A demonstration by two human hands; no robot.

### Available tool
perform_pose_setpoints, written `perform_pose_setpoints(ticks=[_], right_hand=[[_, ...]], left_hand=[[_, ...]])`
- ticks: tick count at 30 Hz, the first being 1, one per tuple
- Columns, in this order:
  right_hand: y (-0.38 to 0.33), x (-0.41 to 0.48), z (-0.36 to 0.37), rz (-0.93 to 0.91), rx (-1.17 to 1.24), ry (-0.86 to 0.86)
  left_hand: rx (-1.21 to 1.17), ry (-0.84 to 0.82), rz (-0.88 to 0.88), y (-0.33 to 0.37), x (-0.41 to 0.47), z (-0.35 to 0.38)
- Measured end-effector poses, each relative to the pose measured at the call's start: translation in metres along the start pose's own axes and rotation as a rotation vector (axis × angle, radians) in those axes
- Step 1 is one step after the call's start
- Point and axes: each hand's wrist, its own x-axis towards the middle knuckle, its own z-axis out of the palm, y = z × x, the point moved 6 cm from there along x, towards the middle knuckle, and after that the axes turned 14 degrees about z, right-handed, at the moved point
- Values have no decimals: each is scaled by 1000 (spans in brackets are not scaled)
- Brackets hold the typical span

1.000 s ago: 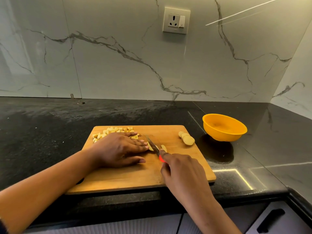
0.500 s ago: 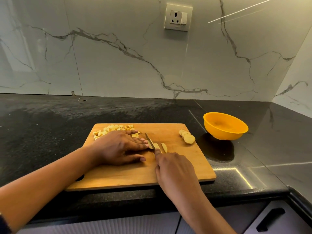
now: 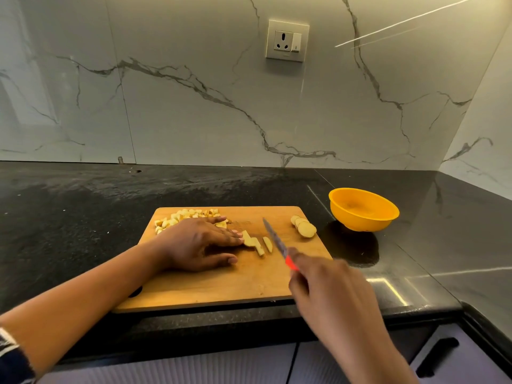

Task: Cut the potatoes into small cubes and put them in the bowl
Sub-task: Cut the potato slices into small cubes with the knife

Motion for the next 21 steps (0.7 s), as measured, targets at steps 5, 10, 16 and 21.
perform_pose_setpoints(ticks=[5, 10, 16, 21], right_hand=[[20, 75, 22, 159, 75, 186], [25, 113, 45, 242, 294, 211], [37, 110, 51, 248, 313, 207], [37, 111, 53, 264, 319, 185]], left_hand=[[-102, 64, -79, -2, 2, -5], [-135, -31, -274, 3, 21, -2], [-23, -268, -239, 9, 52, 26], [-22, -152, -166, 6, 59, 19]])
